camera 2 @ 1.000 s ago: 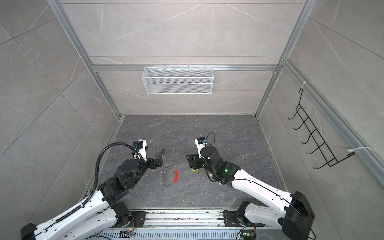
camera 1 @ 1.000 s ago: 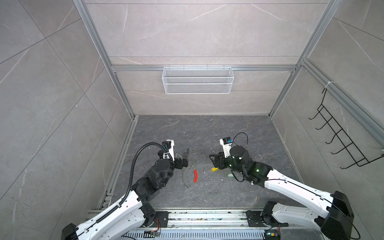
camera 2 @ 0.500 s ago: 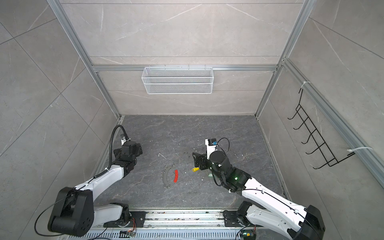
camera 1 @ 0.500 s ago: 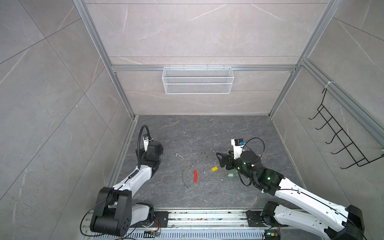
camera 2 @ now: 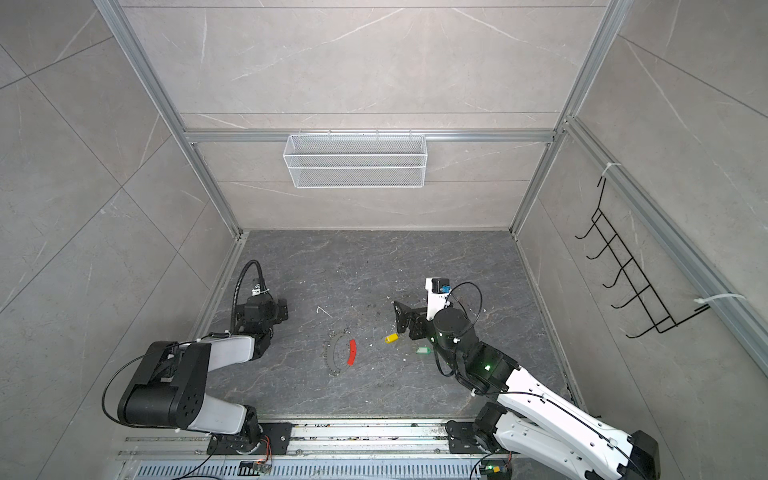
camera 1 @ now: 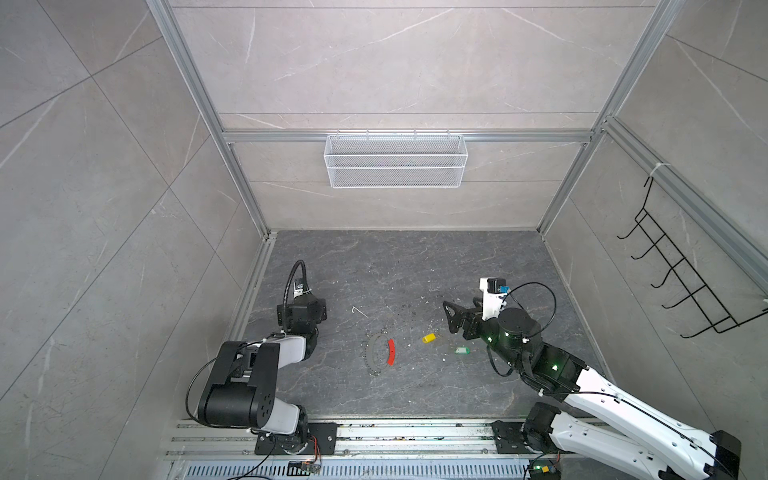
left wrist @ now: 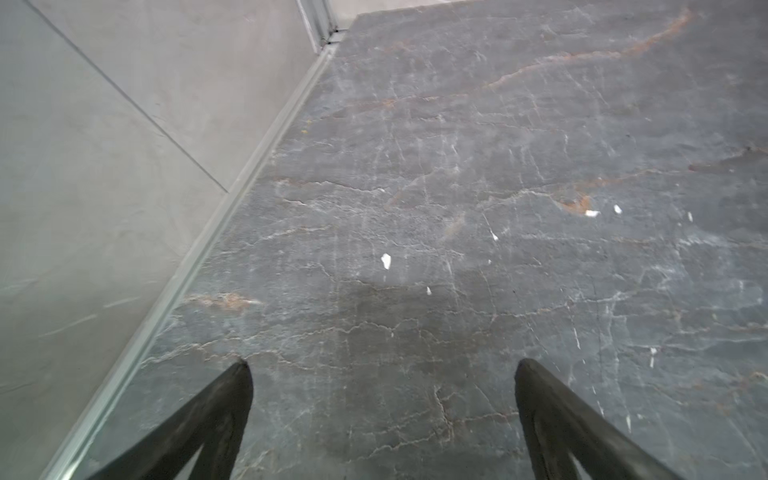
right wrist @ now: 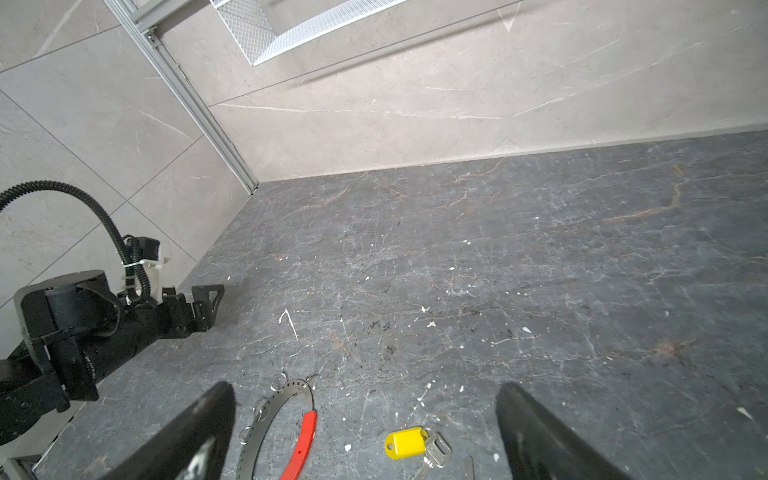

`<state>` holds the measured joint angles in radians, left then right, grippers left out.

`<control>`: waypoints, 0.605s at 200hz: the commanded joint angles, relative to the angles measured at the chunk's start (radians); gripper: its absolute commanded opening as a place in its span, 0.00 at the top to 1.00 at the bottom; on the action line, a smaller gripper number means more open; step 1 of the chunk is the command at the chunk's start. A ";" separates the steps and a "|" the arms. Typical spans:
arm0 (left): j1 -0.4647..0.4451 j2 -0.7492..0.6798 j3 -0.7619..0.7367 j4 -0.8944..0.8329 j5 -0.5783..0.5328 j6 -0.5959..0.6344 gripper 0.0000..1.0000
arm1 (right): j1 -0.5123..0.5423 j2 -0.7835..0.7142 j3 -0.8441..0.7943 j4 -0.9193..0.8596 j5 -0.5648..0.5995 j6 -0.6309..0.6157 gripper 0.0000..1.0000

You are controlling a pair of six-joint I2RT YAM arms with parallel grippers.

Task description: Remove the keys from the keyring

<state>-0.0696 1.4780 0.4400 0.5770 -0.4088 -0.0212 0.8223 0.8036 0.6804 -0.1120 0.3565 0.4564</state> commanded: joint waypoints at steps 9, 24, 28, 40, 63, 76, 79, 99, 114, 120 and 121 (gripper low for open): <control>0.089 -0.003 0.020 0.075 0.244 0.002 0.00 | 0.003 -0.062 -0.047 0.030 0.038 -0.016 0.01; 0.091 0.002 -0.032 0.170 0.276 0.010 0.00 | 0.002 -0.074 -0.058 0.037 0.055 -0.027 0.01; 0.092 0.013 -0.050 0.206 0.285 0.012 0.00 | 0.002 -0.074 -0.056 0.030 0.068 -0.027 0.01; 0.092 0.042 -0.087 0.319 0.282 0.018 0.00 | 0.003 -0.065 -0.046 0.014 0.089 -0.034 0.00; 0.097 0.030 -0.080 0.279 0.268 0.006 0.00 | 0.003 -0.040 -0.037 0.013 0.084 -0.050 0.00; 0.098 0.029 -0.093 0.305 0.205 -0.020 0.00 | 0.002 -0.024 -0.035 0.010 0.093 -0.052 0.00; 0.099 0.028 -0.094 0.310 0.189 -0.025 0.00 | 0.003 -0.022 -0.035 0.010 0.093 -0.055 0.00; 0.098 0.025 -0.096 0.309 0.173 -0.030 0.00 | 0.003 -0.017 -0.034 0.014 0.081 -0.076 0.00; 0.098 0.021 -0.099 0.306 0.172 -0.030 0.00 | 0.003 -0.026 -0.035 0.018 0.072 -0.107 0.00; 0.098 0.023 -0.098 0.307 0.169 -0.027 0.00 | 0.003 -0.033 -0.039 0.028 0.073 -0.121 0.00; 0.098 0.023 -0.098 0.307 0.168 -0.028 0.00 | 0.003 -0.035 -0.040 0.030 0.073 -0.123 0.00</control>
<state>0.0235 1.5112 0.3454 0.8089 -0.2092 -0.0307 0.8223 0.7856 0.6373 -0.1005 0.4194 0.3958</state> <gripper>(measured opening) 0.999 0.995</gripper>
